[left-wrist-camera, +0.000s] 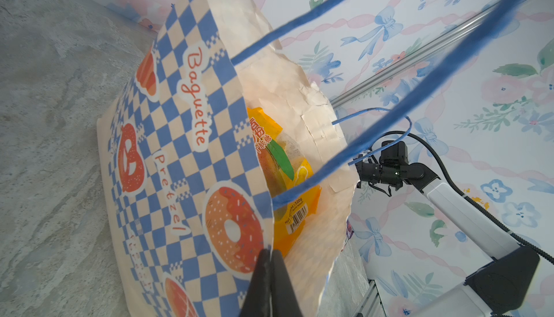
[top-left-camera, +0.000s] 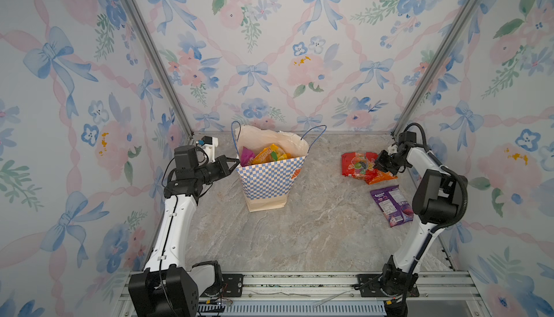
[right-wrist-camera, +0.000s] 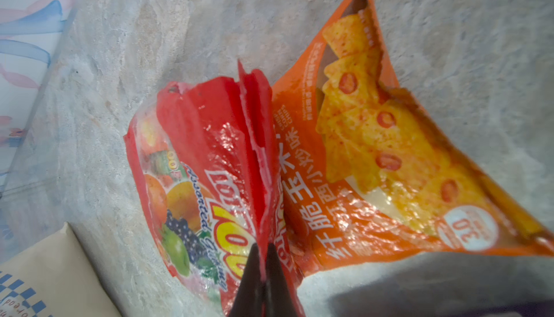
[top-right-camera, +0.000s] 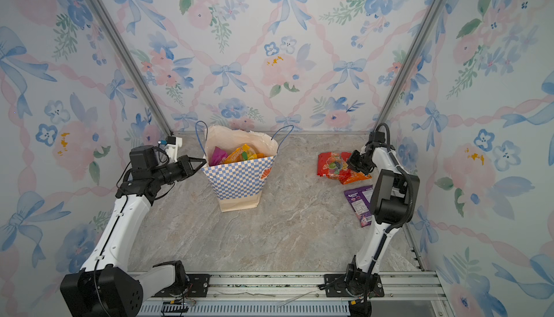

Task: Place the snacks into the paper bag
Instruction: Pick up the snack from the top-right of the table.

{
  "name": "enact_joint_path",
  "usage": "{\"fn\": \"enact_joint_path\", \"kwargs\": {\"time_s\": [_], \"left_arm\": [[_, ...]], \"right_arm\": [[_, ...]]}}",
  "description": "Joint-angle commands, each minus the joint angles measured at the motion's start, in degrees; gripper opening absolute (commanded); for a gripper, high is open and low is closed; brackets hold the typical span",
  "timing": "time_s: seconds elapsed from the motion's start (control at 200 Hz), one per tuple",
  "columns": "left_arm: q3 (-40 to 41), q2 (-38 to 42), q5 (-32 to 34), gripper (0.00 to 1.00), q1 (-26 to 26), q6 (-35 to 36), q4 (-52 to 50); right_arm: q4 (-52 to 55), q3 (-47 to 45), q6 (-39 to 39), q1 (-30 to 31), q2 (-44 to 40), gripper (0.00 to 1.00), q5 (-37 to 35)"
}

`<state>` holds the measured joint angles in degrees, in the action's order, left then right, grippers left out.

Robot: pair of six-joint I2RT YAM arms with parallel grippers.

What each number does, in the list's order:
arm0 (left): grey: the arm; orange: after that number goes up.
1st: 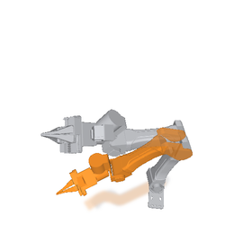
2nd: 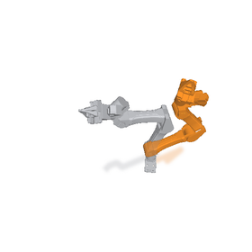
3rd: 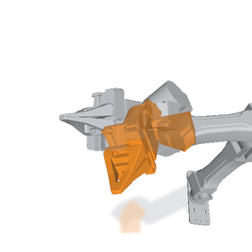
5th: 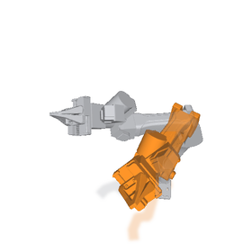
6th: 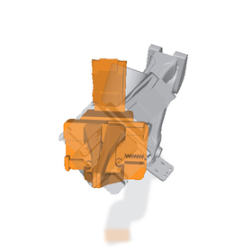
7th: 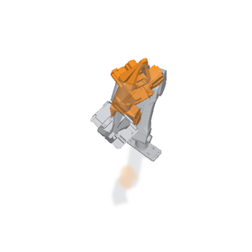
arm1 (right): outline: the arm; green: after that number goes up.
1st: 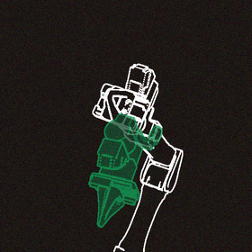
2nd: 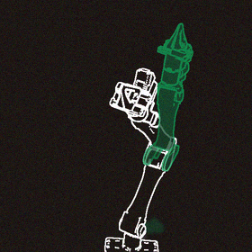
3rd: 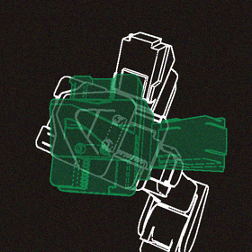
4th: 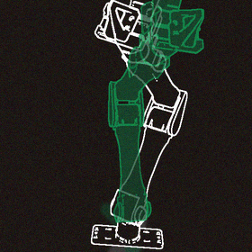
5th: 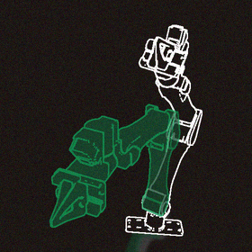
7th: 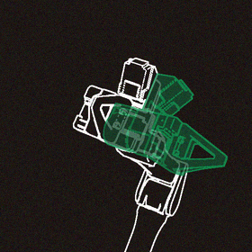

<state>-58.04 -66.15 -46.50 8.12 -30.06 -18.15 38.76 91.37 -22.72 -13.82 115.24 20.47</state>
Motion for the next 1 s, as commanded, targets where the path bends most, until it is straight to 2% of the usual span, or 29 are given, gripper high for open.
{"fn": "enact_joint_path", "kwargs": {"time_s": [0.0, 0.12, 0.486, 0.776, 0.996], "left_arm": [[-1.3, 1.5, -1.7, 0.00, 0.2, 0.3, 0.5], [-1.4, 1.5, -1.7, 0.00, 0.2, 0.3, 0.5], [-1.5, 1.5, -1.8, 0.00, 0.2, 0.2, 0.6], [-1.4, 1.7, -1.9, 0.00, 0.2, 0.3, 0.5], [-1.2, 1.7, -2.1, 0.00, 0.2, 0.5, 0.5]], "right_arm": [[-4.3, -1.7, -2.4, -0.1, -4.3, 0.00, 5.1], [-6.8, -2.7, -4.1, -0.2, -7.3, 0.00, 7.3], [-4.8, 1.6, -6.5, 0.5, -16.2, 0.00, 11.2], [-0.6, 9.8, -7.5, 3.0, -23.5, 0.00, 10.8], [3.6, 21.1, -8.0, 7.0, -26.5, 0.00, 9.5]]}}
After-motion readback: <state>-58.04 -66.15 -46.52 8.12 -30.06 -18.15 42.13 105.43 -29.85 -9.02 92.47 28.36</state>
